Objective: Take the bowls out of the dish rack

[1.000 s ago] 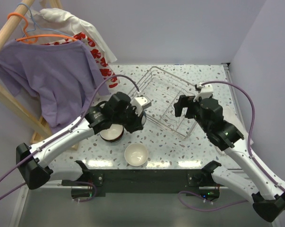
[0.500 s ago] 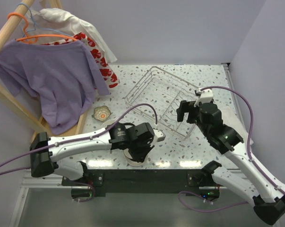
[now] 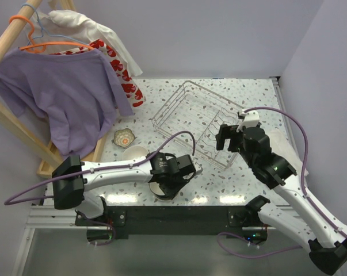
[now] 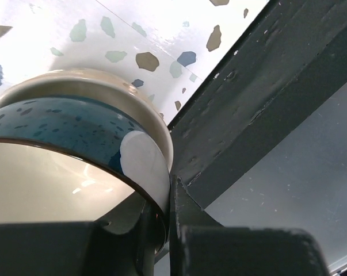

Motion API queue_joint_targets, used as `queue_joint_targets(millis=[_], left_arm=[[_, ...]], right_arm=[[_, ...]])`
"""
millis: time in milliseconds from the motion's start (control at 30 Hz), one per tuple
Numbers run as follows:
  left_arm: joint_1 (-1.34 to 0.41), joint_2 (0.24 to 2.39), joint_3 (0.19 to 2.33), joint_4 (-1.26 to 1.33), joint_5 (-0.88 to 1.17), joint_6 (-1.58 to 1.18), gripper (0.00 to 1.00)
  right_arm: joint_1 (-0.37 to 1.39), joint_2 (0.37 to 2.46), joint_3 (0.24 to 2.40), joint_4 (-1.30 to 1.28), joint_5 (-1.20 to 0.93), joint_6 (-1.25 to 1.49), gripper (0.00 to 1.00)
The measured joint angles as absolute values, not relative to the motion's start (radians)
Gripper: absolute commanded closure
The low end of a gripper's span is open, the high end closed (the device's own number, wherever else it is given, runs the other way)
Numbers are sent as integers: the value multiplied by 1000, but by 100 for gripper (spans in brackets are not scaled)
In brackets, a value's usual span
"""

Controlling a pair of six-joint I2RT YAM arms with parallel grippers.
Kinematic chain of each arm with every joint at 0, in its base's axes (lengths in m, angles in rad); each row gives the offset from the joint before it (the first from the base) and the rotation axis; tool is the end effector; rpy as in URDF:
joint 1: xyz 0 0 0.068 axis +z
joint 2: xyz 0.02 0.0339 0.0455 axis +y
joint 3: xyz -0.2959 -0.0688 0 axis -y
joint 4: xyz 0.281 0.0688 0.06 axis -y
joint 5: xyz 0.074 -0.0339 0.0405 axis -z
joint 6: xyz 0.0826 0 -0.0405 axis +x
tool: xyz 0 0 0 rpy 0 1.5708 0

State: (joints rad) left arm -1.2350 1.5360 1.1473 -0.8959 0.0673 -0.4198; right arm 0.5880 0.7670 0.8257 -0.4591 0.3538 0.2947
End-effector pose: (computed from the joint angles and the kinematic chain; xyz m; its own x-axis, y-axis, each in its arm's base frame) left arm 0.1057 -0.3197 0.2082 -0.6752 0.7004 -0.2315 0.7371 0.6530 -0.1740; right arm 0.2018 0.1001 0.3362 -0.3844 0.0712 -0.9204 -0.1497 0.9790 0.1383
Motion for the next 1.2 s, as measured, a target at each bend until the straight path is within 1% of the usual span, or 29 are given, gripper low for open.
queue_joint_targets(millis=[33,67,100,133,200,233,300,333,400,433,533,633,733,967,1200], left_arm=[[-1240,1542,1147,-894,71,-427,91],[-1243,1547,1147,-893,74,-429,82],[-1247,1552,1147,-892,75,-432,77],[-1251,1557,1147,-891,75,-436,67],[-1257,1559,1147,-889,75,-444,54],[-1259,1559,1148,-889,75,-453,41],[-1264,1559,1148,-889,73,-467,32],[-1266,1559,1148,-890,73,-469,24],[-1269,1556,1149,-891,71,-479,17],[-1271,1553,1151,-892,68,-481,11],[-1271,1536,1169,-892,54,-488,7],[-1261,1507,1198,-883,48,-487,6],[-1214,1468,1221,-861,52,-479,4],[-963,1364,1227,-768,48,-429,2],[-637,1235,1185,-668,69,-379,0]], right_arm=[[588,766,826,-459,354,295,4],[588,766,826,-459,354,295,4],[588,766,826,-459,355,294,4],[588,766,826,-459,355,294,4],[588,766,826,-459,355,294,4],[588,766,825,-459,355,294,4],[588,766,825,-459,355,294,4],[588,766,825,-459,355,294,4],[588,765,825,-459,355,295,4],[588,765,825,-459,356,294,4],[588,765,825,-459,359,294,4],[588,766,825,-460,359,294,4],[588,775,826,-460,359,294,4],[588,868,863,-469,385,285,1],[554,1021,1028,-514,410,272,1]])
